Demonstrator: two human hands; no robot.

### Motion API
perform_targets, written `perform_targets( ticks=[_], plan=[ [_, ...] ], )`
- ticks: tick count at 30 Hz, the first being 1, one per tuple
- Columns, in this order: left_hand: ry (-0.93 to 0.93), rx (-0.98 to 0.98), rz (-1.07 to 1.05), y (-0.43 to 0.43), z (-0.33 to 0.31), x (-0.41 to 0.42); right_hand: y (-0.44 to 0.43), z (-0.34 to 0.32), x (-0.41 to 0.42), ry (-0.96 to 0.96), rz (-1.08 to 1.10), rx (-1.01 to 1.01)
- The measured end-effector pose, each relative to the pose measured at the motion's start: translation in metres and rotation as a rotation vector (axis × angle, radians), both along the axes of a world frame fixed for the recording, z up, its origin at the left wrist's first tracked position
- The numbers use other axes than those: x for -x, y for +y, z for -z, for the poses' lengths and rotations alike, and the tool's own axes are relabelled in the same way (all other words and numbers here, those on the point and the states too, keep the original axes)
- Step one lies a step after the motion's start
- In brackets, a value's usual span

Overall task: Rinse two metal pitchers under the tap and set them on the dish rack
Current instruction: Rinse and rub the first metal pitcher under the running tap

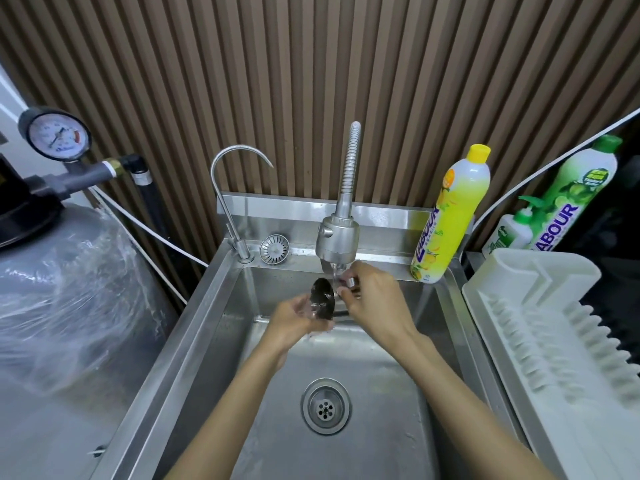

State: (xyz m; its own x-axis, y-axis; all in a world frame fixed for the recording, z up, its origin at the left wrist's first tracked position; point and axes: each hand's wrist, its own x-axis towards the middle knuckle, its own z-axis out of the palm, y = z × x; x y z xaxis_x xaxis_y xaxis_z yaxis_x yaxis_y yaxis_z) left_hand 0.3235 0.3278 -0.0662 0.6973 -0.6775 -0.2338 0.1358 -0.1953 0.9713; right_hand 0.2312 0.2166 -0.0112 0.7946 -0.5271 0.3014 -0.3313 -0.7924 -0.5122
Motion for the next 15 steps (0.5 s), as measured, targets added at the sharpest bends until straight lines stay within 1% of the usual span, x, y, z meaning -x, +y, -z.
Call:
perform_targets(
  ticks=[2,4,8,13,15],
  plan=[
    [0.035,-0.054,-0.006,-0.002,0.014,0.002,0.01,0.005,-0.004,0.091,-0.029,0.118],
    [0.072,-0.093,-0.009,-0.003,0.027,0.002,0.016,0.01,-0.008,0.135,-0.04,0.178],
    [0.137,-0.126,-0.012,-0.006,0.037,0.0,0.018,0.019,-0.012,0.151,-0.044,0.195],
    [0.144,-0.105,-0.013,-0.012,0.037,-0.003,0.019,0.019,-0.011,0.144,-0.087,0.196],
    [0.167,-0.093,-0.019,-0.014,0.037,-0.002,0.018,0.022,-0.011,0.131,-0.114,0.226]
  ],
)
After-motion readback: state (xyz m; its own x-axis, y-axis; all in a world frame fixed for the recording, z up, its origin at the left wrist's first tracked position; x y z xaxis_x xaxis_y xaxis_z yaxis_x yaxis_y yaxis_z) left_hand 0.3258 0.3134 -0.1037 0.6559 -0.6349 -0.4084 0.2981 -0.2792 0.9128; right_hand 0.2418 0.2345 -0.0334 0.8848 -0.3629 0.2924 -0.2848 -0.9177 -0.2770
